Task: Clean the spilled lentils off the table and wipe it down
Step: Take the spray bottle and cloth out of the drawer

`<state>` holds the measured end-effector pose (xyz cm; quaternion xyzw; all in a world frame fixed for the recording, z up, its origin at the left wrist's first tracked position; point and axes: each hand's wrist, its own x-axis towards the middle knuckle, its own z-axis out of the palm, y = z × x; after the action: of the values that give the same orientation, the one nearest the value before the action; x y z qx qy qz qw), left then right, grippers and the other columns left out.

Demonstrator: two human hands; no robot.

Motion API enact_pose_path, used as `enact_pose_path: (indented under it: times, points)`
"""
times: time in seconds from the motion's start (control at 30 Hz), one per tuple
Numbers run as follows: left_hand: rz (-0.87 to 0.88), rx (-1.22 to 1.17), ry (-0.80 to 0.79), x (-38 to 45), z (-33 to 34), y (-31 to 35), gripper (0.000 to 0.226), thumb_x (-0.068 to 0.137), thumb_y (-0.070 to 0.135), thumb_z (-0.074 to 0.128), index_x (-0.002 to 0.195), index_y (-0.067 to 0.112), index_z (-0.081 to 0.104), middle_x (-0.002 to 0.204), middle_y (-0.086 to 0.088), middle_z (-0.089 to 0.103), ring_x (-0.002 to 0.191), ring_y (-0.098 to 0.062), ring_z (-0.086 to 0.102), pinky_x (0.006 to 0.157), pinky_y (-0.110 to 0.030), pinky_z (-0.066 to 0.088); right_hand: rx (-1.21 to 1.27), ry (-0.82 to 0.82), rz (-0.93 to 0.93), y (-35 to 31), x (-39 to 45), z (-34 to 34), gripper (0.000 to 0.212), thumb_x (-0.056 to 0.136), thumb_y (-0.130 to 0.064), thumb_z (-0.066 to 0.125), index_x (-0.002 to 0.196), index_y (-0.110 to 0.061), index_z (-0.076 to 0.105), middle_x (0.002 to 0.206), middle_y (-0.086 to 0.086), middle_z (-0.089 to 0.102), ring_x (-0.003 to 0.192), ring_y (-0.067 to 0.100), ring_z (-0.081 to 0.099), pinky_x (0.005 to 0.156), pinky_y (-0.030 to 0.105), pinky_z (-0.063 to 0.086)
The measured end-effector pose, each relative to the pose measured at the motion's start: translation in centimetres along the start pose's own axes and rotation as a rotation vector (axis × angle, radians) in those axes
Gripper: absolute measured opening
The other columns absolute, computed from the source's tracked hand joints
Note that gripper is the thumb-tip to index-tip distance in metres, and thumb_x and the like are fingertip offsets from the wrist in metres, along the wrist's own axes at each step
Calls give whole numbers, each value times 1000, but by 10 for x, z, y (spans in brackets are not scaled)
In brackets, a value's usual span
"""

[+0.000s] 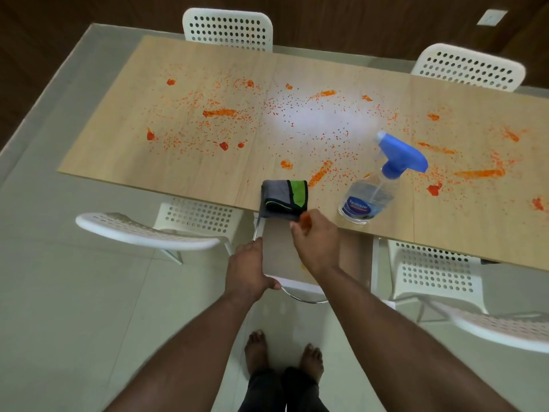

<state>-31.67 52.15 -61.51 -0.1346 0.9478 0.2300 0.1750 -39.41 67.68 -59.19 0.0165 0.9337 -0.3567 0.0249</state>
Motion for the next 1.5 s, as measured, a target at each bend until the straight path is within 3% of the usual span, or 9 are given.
enact_pose_path:
  times: [0.3,0.47,0.57,0.67,0.8,1.07,1.2,1.3,1.5]
  points:
    - [-218,49,151,23,3,31,58,78,66,82,98,13,70,95,-6,72,91,-27,69,68,-33,46,121,-15,499,83,-36,-29,17,83,-32,73,76,-18,77,70,-5,72,72,19,70,75,31,56]
    - [-644,-1017,181,43,10,54,38,89,44,83,90,7,75,87,-9,75,88,-28,74,80,-38,61,785,193,953,100,-16,-44,9,86,-5,72,78,-9,71,82,9,74,86,29,75,91,49,63]
    - [-753,-1684,202,60,4,61,49,106,44,60,126,0,62,103,-20,70,100,-33,71,100,-49,59,1146,263,1026,100,0,-53,8,94,0,62,93,0,70,96,16,69,94,29,72,96,44,61]
    - [-713,-2016,153,78,4,55,73,109,56,42,154,-2,38,127,-25,60,115,-40,62,110,-56,48,1343,268,1007,101,14,-57,16,99,-6,51,95,-1,66,103,20,68,101,33,69,99,46,58]
    - [-622,-2184,81,98,-6,58,75,108,64,32,145,2,52,137,-25,64,128,-44,61,114,-63,44,1432,211,975,103,33,-60,17,96,-6,47,88,-4,62,99,19,66,97,34,67,103,49,54]
    - [-628,-1932,42,91,-11,55,74,108,63,36,141,1,57,129,-24,69,127,-41,63,115,-56,44,1156,92,977,100,23,-49,14,96,1,52,91,-5,64,95,13,64,102,27,66,101,46,57]
    - [-629,-1351,86,85,-27,55,52,106,53,54,117,3,65,101,-21,69,93,-35,70,92,-50,62,781,-39,858,60,18,-48,6,81,-2,61,78,-3,66,75,13,65,71,27,66,69,38,57]
    - [-500,-872,137,77,-45,45,58,90,60,62,95,3,70,96,-19,74,90,-37,73,88,-53,62,478,-115,553,26,17,-44,19,74,-18,65,89,-14,76,82,3,77,84,24,75,83,40,62]
    - [-69,-206,154,73,-88,19,46,101,31,66,138,3,65,131,-17,70,121,-33,65,97,-34,49,178,-60,308,-31,40,-22,35,88,-27,78,114,-7,68,95,1,64,87,20,59,72,25,41]
